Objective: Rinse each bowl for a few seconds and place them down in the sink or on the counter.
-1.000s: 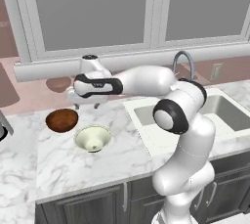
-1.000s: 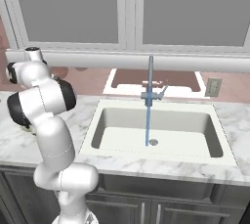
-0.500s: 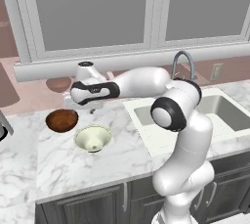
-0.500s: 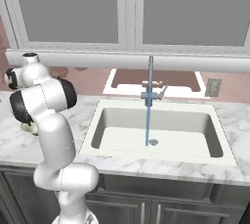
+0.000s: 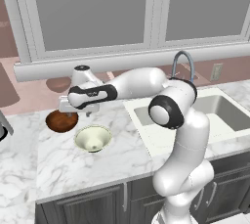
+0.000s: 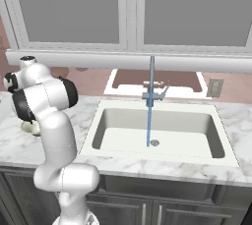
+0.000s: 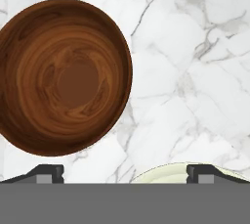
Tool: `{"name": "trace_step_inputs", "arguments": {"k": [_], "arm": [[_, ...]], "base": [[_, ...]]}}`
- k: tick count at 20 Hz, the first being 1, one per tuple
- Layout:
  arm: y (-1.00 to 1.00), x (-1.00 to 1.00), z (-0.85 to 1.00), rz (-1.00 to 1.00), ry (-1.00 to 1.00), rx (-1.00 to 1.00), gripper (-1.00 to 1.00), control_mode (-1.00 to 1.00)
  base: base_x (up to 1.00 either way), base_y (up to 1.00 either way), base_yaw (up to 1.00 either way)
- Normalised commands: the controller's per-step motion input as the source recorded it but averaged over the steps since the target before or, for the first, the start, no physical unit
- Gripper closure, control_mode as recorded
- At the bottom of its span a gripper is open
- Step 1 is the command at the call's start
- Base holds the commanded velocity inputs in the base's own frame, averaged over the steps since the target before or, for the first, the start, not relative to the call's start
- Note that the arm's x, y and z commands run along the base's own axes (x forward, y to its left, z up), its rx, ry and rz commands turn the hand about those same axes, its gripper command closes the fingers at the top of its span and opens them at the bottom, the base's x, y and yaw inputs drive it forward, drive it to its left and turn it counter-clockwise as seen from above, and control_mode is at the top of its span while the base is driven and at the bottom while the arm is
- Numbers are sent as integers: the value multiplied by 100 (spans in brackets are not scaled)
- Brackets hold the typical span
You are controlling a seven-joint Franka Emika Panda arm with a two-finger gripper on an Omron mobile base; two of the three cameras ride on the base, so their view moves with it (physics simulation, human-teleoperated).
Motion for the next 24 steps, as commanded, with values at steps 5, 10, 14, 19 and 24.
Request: {"name": "trace_step_inputs", "arguments": {"k": [5,10,14,19,24], "arm": [[10,4,-10,0,0,0,-100,-100],[4,3,-11,0,0,0,-100,-100],[-3,1,-9,0,-1,0,-100,-100],[-1,12,-6,0,-2,0,-100,-100],[3,14,-4,-1,-2,0,-100,-100]], "base": [[0,0,0],[0,0,0],[0,0,0],[0,0,0],[0,0,0]]}}
